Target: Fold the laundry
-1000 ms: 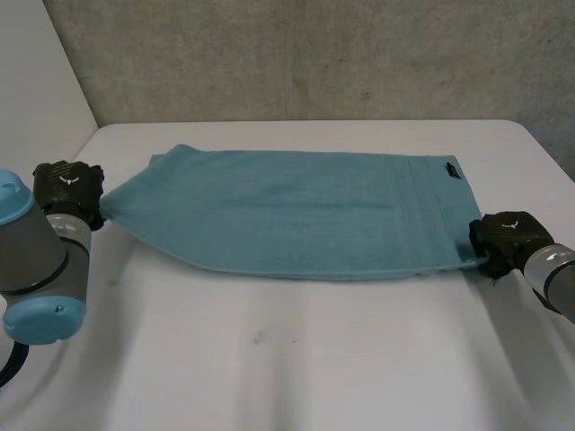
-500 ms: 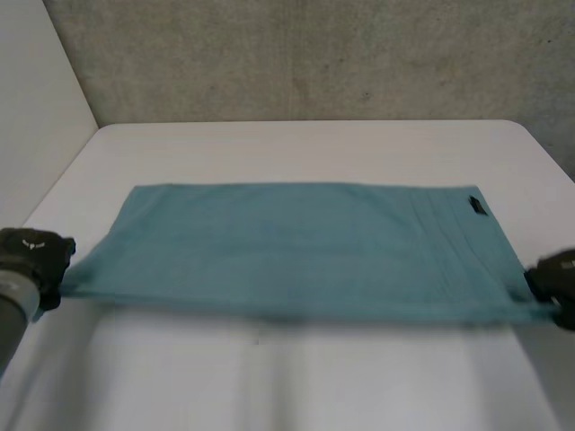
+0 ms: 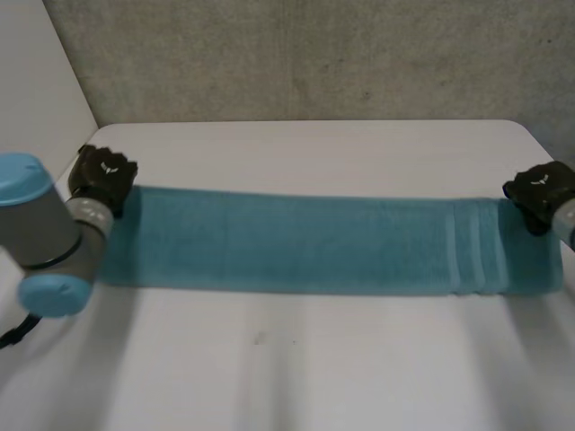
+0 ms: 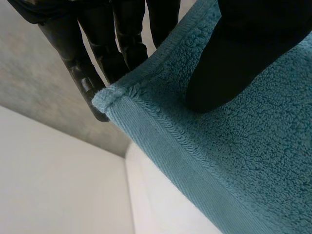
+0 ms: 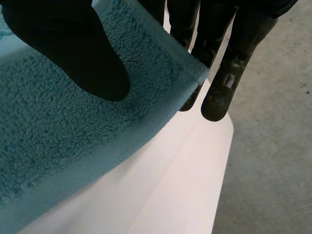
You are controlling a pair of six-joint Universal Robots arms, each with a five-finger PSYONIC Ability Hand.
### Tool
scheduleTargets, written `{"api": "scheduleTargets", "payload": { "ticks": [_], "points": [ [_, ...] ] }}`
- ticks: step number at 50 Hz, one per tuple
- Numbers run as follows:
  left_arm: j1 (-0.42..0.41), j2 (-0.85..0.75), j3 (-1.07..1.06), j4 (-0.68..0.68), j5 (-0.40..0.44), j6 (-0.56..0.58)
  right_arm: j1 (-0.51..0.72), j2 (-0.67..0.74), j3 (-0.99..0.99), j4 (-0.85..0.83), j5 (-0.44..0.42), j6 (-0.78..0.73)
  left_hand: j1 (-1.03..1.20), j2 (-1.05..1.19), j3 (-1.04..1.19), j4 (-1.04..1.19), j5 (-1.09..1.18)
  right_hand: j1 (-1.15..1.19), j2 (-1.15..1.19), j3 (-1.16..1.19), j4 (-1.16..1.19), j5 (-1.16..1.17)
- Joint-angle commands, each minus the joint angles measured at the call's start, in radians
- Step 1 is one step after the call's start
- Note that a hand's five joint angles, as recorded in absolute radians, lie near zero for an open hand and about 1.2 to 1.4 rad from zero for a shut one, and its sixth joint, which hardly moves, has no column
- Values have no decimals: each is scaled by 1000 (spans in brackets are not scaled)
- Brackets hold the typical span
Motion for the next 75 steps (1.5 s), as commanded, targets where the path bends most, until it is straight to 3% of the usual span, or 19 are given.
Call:
{"api": "scheduleTargets", "payload": {
  "ticks": [1,4,5,6,7,8,9,15,24,28,32,37,41,49,60,69,75],
  "points": [
    [-13,-189,206,64,-3,11,60,228,-241,-45,43,-3,249,193,201,197,258,418,214,210,203,235],
    [-21,-252,265,70,7,15,77,279,-288,-59,46,-8,249,193,201,197,258,350,145,142,134,166],
    [-21,-260,271,70,9,15,83,300,-306,-65,51,-6,249,193,201,197,258,-104,-309,-313,-320,-288],
    [-21,-266,274,71,11,15,88,308,-312,-73,54,-5,249,193,201,197,258,-318,-523,-526,-534,-502],
    [-24,-269,272,71,12,15,91,312,-317,-81,60,-2,-74,-129,-121,-125,-64,-527,-731,-735,-742,-710],
    [-31,-274,269,76,14,15,94,314,-323,-91,68,0,-815,-870,-863,-867,-806,-767,-971,-975,-983,-951],
    [-42,-275,266,85,14,18,100,314,-326,-120,84,6,-927,-982,-975,-979,-918,-803,-1008,-1011,-1019,-987],
    [-71,-228,200,120,8,44,100,261,-285,-229,115,132,-973,-1028,-1021,-1025,-964,-803,-1008,-1011,-1019,-987],
    [-76,13,-14,111,-6,43,87,-72,-75,-225,108,406,-973,-1028,-1021,-1025,-964,-803,-1008,-1011,-1019,-987],
    [-79,155,-136,110,-26,-7,76,-207,55,-193,86,440,-973,-1028,-1021,-1025,-964,-803,-1008,-1011,-1019,-987],
    [-93,254,-237,105,-37,-156,29,-276,155,-104,28,437,-973,-1028,-1021,-1025,-964,-803,-1008,-1011,-1019,-987],
    [-107,315,-333,53,-29,-400,-27,-280,235,51,-96,413,-973,-1028,-1021,-1025,-964,-803,-1008,-1011,-1019,-987],
    [-96,317,-369,31,-26,-488,-82,-273,295,86,-162,391,-973,-1028,-1021,-1025,-964,-782,-986,-990,-997,-965],
    [-62,289,-377,36,-29,-494,-131,-171,343,-68,-205,371,-973,-1028,-1021,-1025,-964,-456,-660,-664,-671,-639],
    [10,288,-372,45,-26,-500,-194,-92,298,-114,-215,364,-973,-1028,-1021,-1025,-964,-403,-607,-611,-618,-586],
    [16,280,-377,45,-25,-502,-197,-62,283,-114,-216,362,-973,-1028,-1021,-1025,-964,-379,-583,-587,-595,-563],
    [10,280,-383,45,-25,-502,-196,-16,257,-114,-215,362,-973,-1028,-1021,-1025,-964,-241,-446,-449,-457,-425]
  ]
}}
